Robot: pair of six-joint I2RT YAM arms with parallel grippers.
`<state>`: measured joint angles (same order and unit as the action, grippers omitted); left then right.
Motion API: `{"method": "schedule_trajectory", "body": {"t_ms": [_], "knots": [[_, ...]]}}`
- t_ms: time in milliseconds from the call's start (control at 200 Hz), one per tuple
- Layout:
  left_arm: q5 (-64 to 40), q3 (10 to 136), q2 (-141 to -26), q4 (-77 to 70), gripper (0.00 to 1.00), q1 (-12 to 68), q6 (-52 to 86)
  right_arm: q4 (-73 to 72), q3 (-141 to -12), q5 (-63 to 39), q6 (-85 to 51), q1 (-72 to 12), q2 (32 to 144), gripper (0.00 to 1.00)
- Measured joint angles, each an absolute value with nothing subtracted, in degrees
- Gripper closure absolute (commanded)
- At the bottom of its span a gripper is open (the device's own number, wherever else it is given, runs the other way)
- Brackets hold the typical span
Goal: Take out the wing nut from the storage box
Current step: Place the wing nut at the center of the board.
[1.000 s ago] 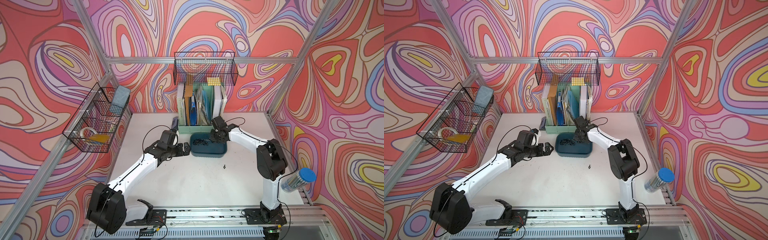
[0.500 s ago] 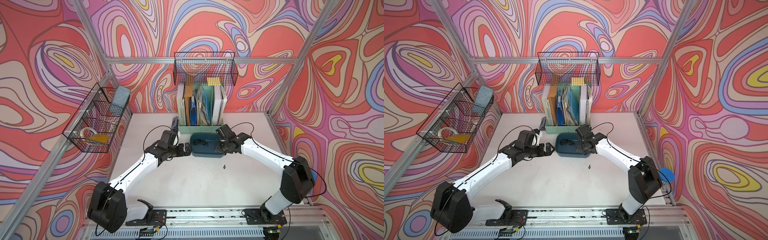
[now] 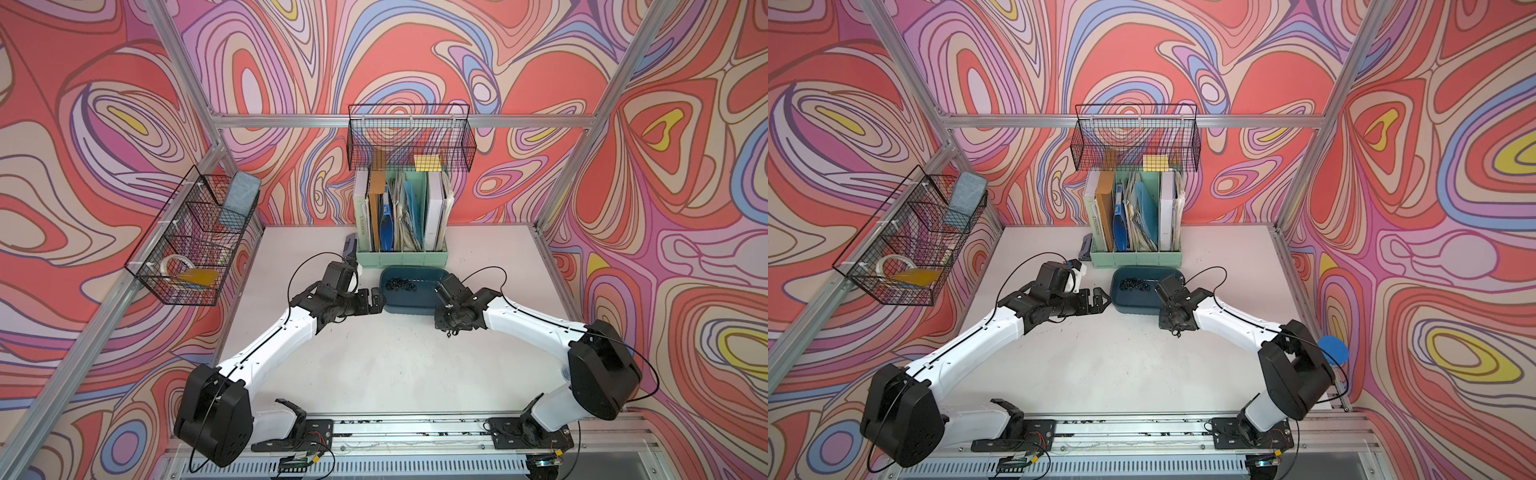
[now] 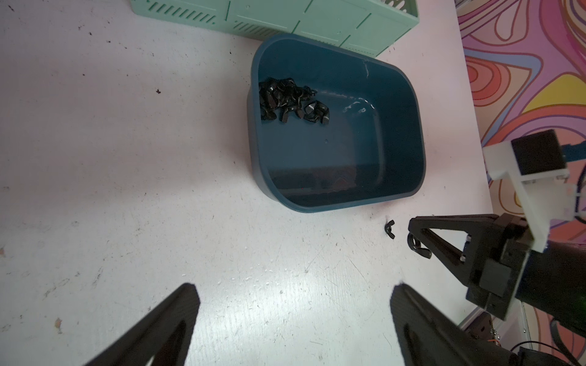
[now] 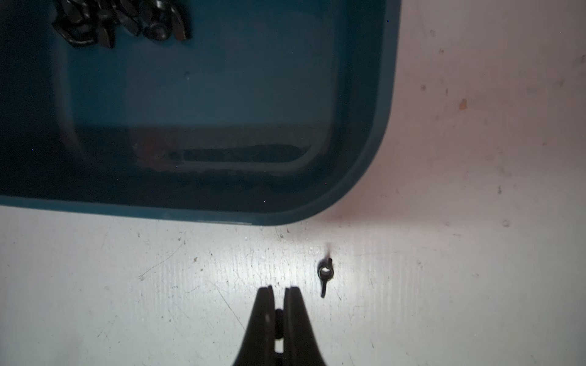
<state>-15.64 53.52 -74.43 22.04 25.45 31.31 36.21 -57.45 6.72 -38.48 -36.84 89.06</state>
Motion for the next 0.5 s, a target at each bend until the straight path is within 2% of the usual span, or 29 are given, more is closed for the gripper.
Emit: {"method": "schedule_trajectory", "body": {"t_ms": [501], "knots": [[-14.9,54.5,-73.5,24.8,0.01,26.0,31.3,29.1,-53.6,6.6,-38.3,-36.9,94.3,1.0]]}}
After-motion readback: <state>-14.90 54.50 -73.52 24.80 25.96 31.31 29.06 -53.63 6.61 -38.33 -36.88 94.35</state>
